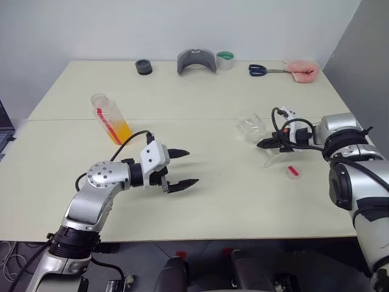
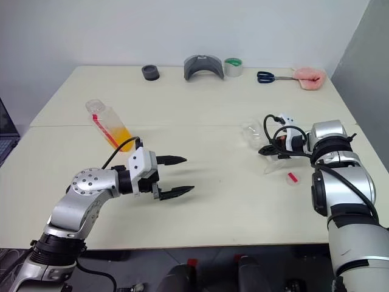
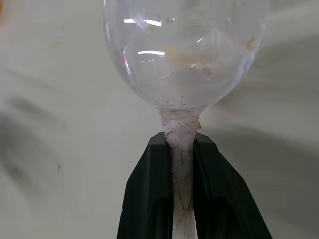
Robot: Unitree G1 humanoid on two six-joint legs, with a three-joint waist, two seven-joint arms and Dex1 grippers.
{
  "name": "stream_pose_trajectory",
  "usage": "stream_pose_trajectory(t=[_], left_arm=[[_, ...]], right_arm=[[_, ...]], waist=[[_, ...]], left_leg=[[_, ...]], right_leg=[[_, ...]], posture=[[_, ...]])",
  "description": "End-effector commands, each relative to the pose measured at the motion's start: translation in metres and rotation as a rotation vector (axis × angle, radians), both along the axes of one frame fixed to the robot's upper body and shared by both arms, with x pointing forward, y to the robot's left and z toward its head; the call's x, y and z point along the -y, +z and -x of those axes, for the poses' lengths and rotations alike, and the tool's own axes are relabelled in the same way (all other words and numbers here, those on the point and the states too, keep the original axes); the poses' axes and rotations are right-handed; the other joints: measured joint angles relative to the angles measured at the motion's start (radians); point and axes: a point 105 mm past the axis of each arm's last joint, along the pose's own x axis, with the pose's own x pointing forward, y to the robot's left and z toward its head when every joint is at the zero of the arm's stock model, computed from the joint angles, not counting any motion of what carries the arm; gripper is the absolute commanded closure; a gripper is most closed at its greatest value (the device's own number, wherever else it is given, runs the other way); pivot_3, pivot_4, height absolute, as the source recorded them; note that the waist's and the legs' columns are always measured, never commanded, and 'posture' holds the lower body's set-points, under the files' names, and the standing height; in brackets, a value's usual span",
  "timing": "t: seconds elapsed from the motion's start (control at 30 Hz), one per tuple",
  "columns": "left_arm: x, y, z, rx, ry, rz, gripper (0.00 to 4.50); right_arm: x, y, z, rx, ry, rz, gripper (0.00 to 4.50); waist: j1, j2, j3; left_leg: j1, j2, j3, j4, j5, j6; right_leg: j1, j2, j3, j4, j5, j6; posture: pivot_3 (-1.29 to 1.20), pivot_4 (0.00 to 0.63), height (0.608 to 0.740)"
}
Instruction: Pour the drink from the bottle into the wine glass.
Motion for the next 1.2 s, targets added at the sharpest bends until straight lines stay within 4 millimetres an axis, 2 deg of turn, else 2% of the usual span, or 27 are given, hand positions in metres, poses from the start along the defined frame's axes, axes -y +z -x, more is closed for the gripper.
stream_pose_trajectory(t=[0.03,0.17,0.3,0.37,0.5,0.67,0.83,0.93,1.2], left_arm=[[0.002,0.007,0.001,0.046,-0.014,0.000,0.00],[0.003,0.008,0.000,0.049,-0.013,-0.001,0.00],[0.003,0.009,-0.002,0.052,-0.013,0.000,0.00],[0.003,0.010,-0.003,0.053,-0.012,0.000,0.00],[0.004,0.012,-0.005,0.056,-0.016,-0.002,0.00],[0.009,0.015,-0.009,0.060,-0.041,-0.007,0.00],[0.011,0.015,-0.010,0.055,-0.065,-0.012,0.00],[0.012,0.014,-0.011,0.053,-0.083,-0.020,0.00],[0.013,0.012,-0.013,0.052,-0.109,-0.031,0.00]], right_arm=[[-0.002,0.013,-0.004,0.041,-0.011,-0.044,4.32],[-0.001,0.024,-0.013,0.100,-0.068,-0.077,4.32],[0.002,0.056,-0.034,0.275,-0.197,-0.154,4.32],[0.002,0.064,-0.041,0.331,-0.239,-0.178,4.32],[0.002,0.064,-0.052,0.453,-0.310,-0.147,4.32],[0.010,0.052,-0.064,0.684,-0.465,-0.052,4.32],[0.004,0.036,-0.055,0.750,-0.455,-0.039,4.32],[0.004,0.021,-0.039,0.779,-0.429,0.011,4.32],[0.005,-0.012,0.010,0.680,-0.391,0.050,4.32]], waist=[[-0.001,0.000,0.000],[-0.001,0.000,0.000],[0.000,0.000,0.000],[-0.001,0.000,0.000],[-0.001,0.000,0.000],[0.000,0.000,0.000],[0.000,0.000,0.000],[0.001,0.000,0.000],[0.007,0.001,-0.001]], left_leg=[[0.000,0.000,0.000,0.000,0.000,0.000],[0.000,0.000,0.000,0.000,0.000,0.000],[0.000,0.000,0.000,0.000,0.000,0.000],[-0.001,0.000,0.000,0.000,0.000,0.000],[0.000,0.000,0.001,-0.001,0.000,0.000],[-0.001,0.000,0.000,0.000,0.000,0.000],[-0.001,0.000,0.001,0.000,0.000,0.000],[-0.001,0.000,0.000,0.000,0.000,0.000],[0.000,0.000,-0.001,0.000,0.000,0.000]], right_leg=[[0.000,0.000,0.000,0.000,0.000,0.000],[0.000,0.000,0.000,0.000,0.000,0.000],[0.000,0.000,0.000,0.000,0.000,0.000],[0.000,0.000,0.000,0.000,0.000,0.000],[0.000,0.000,0.001,0.000,0.000,0.000],[0.000,0.000,0.000,0.000,0.000,0.000],[-0.001,-0.001,0.001,0.000,0.000,0.001],[-0.001,0.000,0.000,0.000,0.000,0.000],[0.001,0.000,0.000,0.000,0.000,0.000]], posture=[[0.00,0.150,0.740],[0.00,0.150,0.740],[0.00,0.150,0.740],[0.00,0.150,0.740],[0.00,0.150,0.740],[0.00,0.150,0.740],[0.00,0.150,0.740],[0.00,0.150,0.740],[0.00,0.150,0.740]])
